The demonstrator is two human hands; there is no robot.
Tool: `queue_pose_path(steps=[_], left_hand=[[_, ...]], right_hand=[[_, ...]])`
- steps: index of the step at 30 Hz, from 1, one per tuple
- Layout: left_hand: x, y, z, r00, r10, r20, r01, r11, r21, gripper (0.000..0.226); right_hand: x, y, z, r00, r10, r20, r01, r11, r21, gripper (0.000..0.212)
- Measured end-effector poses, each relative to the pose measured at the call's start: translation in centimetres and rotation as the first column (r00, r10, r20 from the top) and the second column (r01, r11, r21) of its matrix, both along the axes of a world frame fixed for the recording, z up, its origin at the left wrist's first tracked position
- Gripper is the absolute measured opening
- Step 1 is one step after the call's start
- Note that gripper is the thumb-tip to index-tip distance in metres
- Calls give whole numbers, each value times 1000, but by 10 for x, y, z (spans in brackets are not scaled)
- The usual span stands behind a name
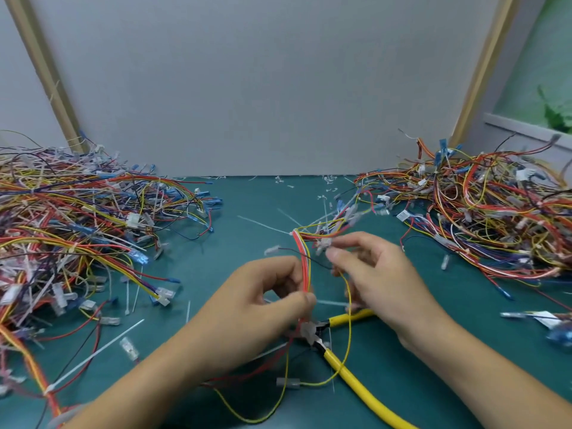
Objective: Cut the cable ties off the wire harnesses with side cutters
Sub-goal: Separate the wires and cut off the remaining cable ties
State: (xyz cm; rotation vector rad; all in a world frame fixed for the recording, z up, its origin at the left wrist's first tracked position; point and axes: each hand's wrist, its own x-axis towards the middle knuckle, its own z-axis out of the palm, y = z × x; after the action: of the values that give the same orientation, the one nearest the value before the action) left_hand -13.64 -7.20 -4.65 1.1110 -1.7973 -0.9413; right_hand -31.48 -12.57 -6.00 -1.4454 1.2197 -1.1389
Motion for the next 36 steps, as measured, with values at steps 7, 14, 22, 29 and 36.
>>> queue_pose_path(steps=[7,14,22,29,36], left_hand=[[7,-10,3,971,228,-69,-229,973,-7,19],[29,-15,7,635,718,-285,-771,563,-298,25],[-4,-5,-5,925,364,107,-344,923,-173,20],[7,-14,-8,946,320,55,-325,939,117,34],[9,-14,-6,949,287,-131,-227,910,348,25]], right_hand=[[-4,-1,-1,995,98,-8,-98,995,33,7],[3,5,9,945,100,312,-110,994,13,14],[9,15,8,920,210,332,-241,969,56,6],[10,17,3,935,281,217,-287,958,-6,16],[10,19,0,966,221,136,-215,975,-60,15]])
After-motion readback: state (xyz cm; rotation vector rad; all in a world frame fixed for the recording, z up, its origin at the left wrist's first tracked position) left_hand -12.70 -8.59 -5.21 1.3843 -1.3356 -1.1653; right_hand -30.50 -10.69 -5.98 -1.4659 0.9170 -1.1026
